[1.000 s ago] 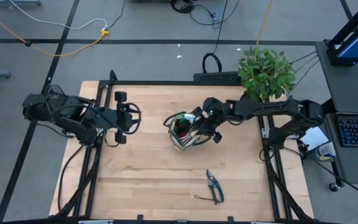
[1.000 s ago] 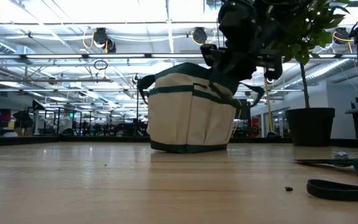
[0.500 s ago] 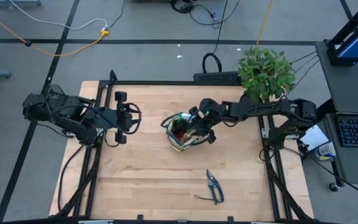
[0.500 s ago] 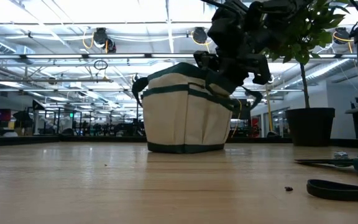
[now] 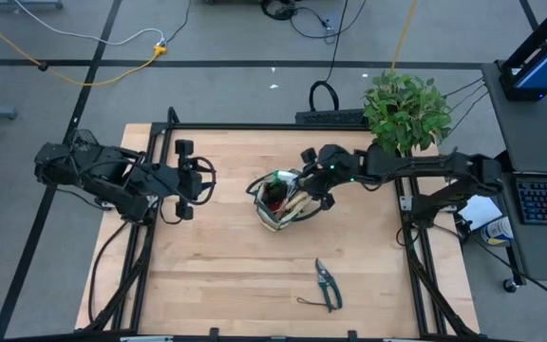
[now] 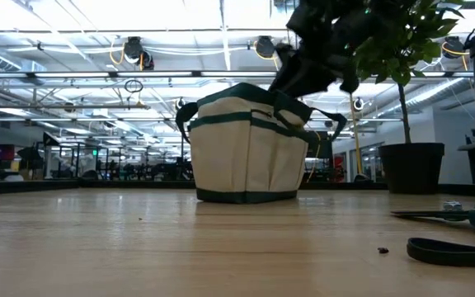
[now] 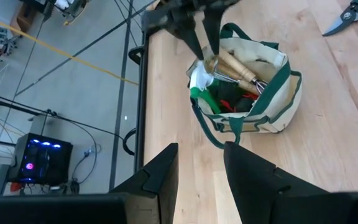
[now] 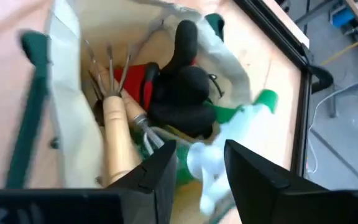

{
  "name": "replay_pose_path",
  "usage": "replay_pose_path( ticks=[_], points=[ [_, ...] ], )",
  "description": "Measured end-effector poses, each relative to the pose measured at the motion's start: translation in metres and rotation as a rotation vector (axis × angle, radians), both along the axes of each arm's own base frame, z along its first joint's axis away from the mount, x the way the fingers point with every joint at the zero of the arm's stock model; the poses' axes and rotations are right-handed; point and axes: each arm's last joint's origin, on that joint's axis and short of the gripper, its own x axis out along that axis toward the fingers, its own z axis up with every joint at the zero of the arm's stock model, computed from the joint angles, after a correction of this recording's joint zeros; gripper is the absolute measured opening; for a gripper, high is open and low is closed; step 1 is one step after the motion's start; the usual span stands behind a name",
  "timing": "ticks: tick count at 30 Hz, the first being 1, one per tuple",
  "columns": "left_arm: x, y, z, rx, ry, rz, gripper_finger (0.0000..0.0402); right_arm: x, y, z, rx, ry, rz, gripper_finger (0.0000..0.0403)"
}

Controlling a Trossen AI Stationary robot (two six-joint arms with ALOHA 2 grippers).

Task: Pick & Place Garden tools in Gardening bag
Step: Adjust the green gardening bag

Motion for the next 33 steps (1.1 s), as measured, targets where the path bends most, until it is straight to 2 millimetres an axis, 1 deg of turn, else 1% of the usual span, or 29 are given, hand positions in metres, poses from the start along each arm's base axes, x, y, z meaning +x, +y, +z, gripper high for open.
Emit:
replay_pose_path(
  ticks=[4, 6, 9, 12, 15, 18, 21, 23, 26, 29, 31, 33],
  points=[
    [-0.001, 0.0, -0.001, -0.011, 0.003, 0.01, 0.0133, -0.015, 0.003, 0.012, 0.073, 0.005, -0.043, 0.0118],
    [-0.001, 0.0, -0.001, -0.009, 0.007, 0.01, 0.0133, -0.018, 0.005, 0.015, 0.124, 0.005, -0.019, 0.0114],
    [-0.001, 0.0, -0.001, -0.014, 0.004, 0.014, 0.0133, -0.019, 0.009, 0.013, 0.214, 0.029, 0.016, 0.0107],
    [0.0, 0.0, -0.002, -0.038, -0.009, 0.037, 0.0133, -0.022, 0.012, 0.009, 0.258, 0.084, -0.04, 0.0099],
    [0.003, 0.002, -0.011, -0.07, -0.011, 0.086, 0.0133, -0.025, 0.013, 0.005, 0.282, 0.145, -0.114, 0.0091],
    [0.008, 0.006, -0.033, -0.095, 0.036, 0.154, 0.0133, -0.026, 0.015, 0.004, 0.339, 0.16, -0.171, 0.0085],
    [0.017, 0.012, -0.066, -0.096, 0.073, 0.205, 0.0133, -0.026, 0.018, 0.003, 0.399, 0.173, -0.216, 0.0086],
    [0.023, 0.016, -0.088, -0.085, 0.087, 0.199, 0.0133, -0.027, 0.021, 0.002, 0.41, 0.187, -0.218, 0.0092],
    [0.033, 0.021, -0.117, -0.079, 0.076, 0.114, 0.0133, -0.026, 0.029, 0.003, 0.414, 0.19, -0.189, 0.0107],
    [0.042, 0.028, -0.139, -0.086, 0.036, -0.021, 0.0133, -0.024, 0.04, 0.002, 0.428, 0.193, -0.166, 0.0126],
    [0.045, 0.035, -0.148, -0.093, -0.008, -0.074, 0.0133, -0.022, 0.047, -0.004, 0.446, 0.191, -0.155, 0.014],
    [0.047, 0.044, -0.154, -0.101, -0.05, -0.088, 0.0133, -0.023, 0.054, -0.013, 0.468, 0.193, -0.151, 0.0153]
  ],
)
